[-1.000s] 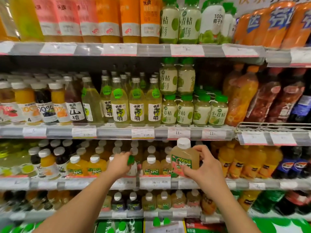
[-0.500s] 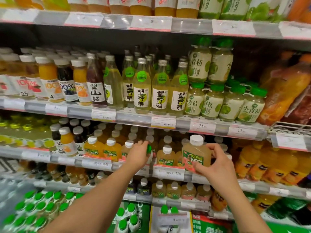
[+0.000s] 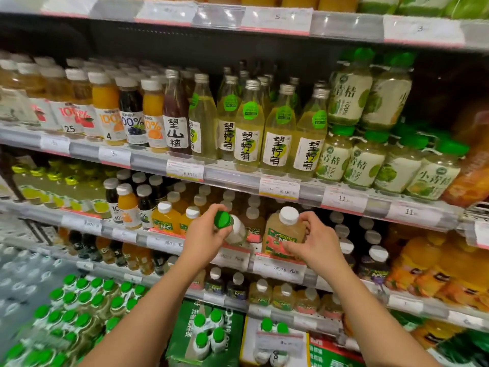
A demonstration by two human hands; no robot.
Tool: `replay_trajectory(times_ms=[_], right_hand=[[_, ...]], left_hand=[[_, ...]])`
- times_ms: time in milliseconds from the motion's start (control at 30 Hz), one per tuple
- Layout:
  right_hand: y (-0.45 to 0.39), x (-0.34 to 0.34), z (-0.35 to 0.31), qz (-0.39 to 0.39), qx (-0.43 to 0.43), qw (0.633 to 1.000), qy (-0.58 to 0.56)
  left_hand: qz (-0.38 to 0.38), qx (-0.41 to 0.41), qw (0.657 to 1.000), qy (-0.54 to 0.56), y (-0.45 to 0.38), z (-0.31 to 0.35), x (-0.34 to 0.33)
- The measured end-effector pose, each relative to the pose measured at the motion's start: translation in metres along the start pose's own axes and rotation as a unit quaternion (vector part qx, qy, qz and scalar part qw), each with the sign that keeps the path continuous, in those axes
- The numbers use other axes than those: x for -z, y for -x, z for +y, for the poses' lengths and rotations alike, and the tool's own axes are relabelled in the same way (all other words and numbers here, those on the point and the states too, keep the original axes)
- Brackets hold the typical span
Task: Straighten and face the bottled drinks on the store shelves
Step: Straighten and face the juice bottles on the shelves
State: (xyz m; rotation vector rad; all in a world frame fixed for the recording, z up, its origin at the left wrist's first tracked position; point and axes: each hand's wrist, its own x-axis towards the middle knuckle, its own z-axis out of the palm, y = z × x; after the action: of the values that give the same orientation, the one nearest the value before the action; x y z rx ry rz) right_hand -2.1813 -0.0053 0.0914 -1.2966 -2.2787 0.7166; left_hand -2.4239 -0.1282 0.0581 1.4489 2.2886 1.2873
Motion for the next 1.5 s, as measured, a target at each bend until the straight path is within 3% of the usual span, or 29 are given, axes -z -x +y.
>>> replay_trajectory(times_ms=[367,600,1000,1300,1500], right_hand=[[-0.052,-0.068,-0.042,-0.088,0.052,0.984,0.146],[-0.064,-0.092,-0.047,-0.087,0.039,0.971,0.218],[-0.072,-0.099,-0.033,-0.071,0.023,0.973,0.219],[-0.069,-0.114,-0.02,-0.057,0.061,0.942,0.324],[-0.067,-0.111,-0.017,-0.064,0.063,0.941,0.325]], left_hand=[[0.027,0.016,0.999,0.011,0.033,-0.021,0.061],[0.033,0.026,0.999,-0.004,0.038,-0.035,0.072],[0.012,0.036,0.999,-0.003,0.039,-0.03,0.064],[0.02,0.032,0.999,-0.018,0.044,-0.031,0.065],[0.012,0.042,0.999,-0.022,0.047,-0.03,0.062]])
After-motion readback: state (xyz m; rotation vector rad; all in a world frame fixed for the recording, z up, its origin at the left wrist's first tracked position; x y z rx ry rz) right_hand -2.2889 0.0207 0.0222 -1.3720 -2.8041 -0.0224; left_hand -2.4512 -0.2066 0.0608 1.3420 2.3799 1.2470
